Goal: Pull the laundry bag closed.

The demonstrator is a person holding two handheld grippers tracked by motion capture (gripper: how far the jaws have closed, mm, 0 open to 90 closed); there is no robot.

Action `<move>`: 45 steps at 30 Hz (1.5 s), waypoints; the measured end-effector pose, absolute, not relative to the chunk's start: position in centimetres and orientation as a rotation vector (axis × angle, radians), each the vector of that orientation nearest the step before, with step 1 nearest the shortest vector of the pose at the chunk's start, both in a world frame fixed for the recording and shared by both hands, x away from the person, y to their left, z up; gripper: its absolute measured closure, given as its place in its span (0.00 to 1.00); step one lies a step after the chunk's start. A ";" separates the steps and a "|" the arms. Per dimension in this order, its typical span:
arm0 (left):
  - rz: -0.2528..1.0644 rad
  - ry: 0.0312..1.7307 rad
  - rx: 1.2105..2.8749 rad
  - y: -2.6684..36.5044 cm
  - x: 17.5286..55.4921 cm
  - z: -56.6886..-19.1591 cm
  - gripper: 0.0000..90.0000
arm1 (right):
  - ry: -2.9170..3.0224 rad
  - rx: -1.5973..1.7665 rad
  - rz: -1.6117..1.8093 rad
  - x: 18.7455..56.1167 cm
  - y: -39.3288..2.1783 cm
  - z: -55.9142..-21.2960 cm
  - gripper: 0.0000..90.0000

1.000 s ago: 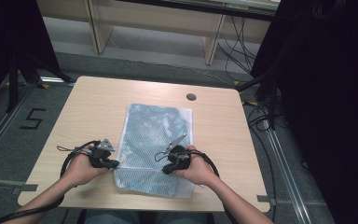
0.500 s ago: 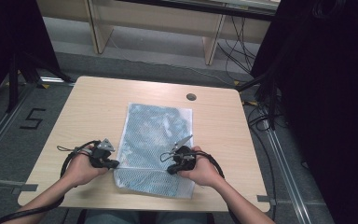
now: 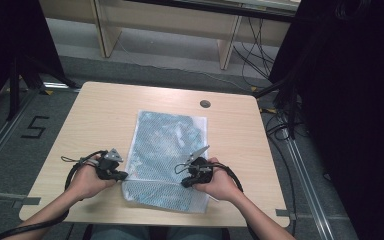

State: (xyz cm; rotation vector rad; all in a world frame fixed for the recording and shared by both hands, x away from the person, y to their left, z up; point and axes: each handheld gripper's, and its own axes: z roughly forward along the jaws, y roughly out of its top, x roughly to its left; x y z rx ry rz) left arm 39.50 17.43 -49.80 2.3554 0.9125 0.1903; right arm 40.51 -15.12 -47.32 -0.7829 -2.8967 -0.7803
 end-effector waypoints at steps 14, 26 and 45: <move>0.190 0.914 2.356 17.4 39.5 -49.8 1.00 | -2.904 -0.785 -0.781 40.4 -16.0 -47.4 0.97; 0.192 0.919 2.354 17.4 39.5 -49.8 1.00 | -2.912 -0.803 -0.780 40.5 -17.5 -47.3 0.97; 0.181 0.892 2.387 17.7 39.7 -49.7 1.00 | -2.899 -0.805 -0.785 40.5 -19.2 -47.6 0.97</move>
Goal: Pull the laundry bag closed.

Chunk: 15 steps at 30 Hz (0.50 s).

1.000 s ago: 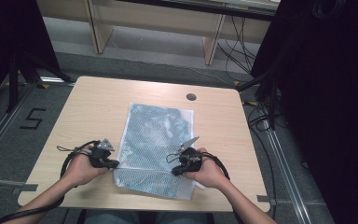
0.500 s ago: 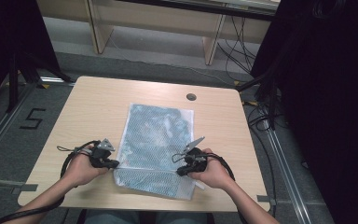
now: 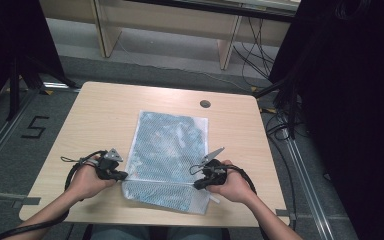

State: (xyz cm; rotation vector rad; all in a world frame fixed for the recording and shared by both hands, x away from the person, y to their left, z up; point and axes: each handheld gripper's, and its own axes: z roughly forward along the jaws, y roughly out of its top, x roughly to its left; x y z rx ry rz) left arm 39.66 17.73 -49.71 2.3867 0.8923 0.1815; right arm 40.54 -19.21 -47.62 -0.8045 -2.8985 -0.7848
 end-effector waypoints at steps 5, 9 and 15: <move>0.185 0.922 2.343 17.5 39.5 -49.9 1.00 | -2.896 -0.781 -0.792 40.5 -19.3 -47.7 0.97; 0.182 0.895 2.389 17.7 39.7 -49.7 1.00 | -2.900 -0.813 -0.742 40.4 -19.9 -47.7 0.97; 0.176 0.936 2.338 17.5 39.5 -49.9 1.00 | -2.943 -0.861 -0.675 40.3 -21.5 -47.8 1.00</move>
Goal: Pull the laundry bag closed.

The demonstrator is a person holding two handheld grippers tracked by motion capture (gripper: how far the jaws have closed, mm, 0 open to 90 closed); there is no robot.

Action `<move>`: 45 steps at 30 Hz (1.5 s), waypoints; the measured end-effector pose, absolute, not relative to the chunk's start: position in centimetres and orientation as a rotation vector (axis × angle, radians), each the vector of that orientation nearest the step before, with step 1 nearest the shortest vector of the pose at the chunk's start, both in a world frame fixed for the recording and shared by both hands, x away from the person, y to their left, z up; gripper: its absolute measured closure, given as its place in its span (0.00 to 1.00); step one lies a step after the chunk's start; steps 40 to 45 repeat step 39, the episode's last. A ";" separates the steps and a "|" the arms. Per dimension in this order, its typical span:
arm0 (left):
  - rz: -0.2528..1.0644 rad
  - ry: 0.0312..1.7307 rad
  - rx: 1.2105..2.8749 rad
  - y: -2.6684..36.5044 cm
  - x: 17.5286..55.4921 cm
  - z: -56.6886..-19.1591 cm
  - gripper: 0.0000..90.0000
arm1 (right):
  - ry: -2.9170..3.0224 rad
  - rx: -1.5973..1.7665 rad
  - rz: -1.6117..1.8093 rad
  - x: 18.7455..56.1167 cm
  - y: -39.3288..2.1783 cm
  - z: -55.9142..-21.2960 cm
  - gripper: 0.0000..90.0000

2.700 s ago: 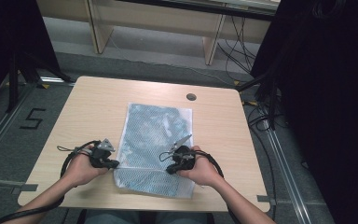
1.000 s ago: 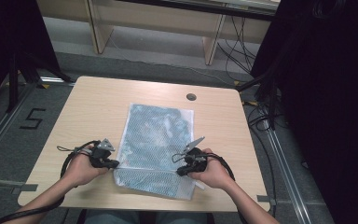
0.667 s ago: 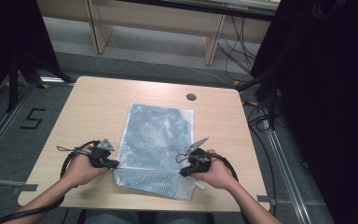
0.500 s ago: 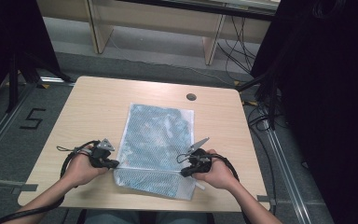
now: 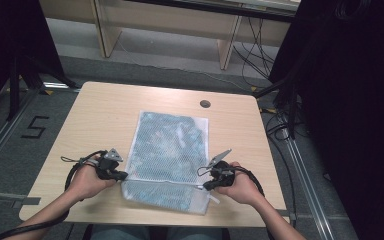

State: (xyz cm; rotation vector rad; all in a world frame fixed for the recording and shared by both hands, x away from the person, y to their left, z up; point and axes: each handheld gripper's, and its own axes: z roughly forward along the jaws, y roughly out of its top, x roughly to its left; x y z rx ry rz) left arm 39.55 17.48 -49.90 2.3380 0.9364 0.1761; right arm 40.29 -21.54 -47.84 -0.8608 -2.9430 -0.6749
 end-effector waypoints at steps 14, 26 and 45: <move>0.177 0.925 2.340 17.4 39.6 -49.9 1.00 | -2.942 -0.988 -0.731 40.5 -23.0 -47.1 1.00; 0.190 0.909 2.362 17.4 39.6 -49.8 0.99 | -2.827 -1.325 -1.079 40.7 -25.9 -45.7 0.89; 0.274 1.021 2.046 19.4 40.7 -47.7 0.58 | -2.882 -1.391 -1.070 40.9 -26.4 -47.1 0.68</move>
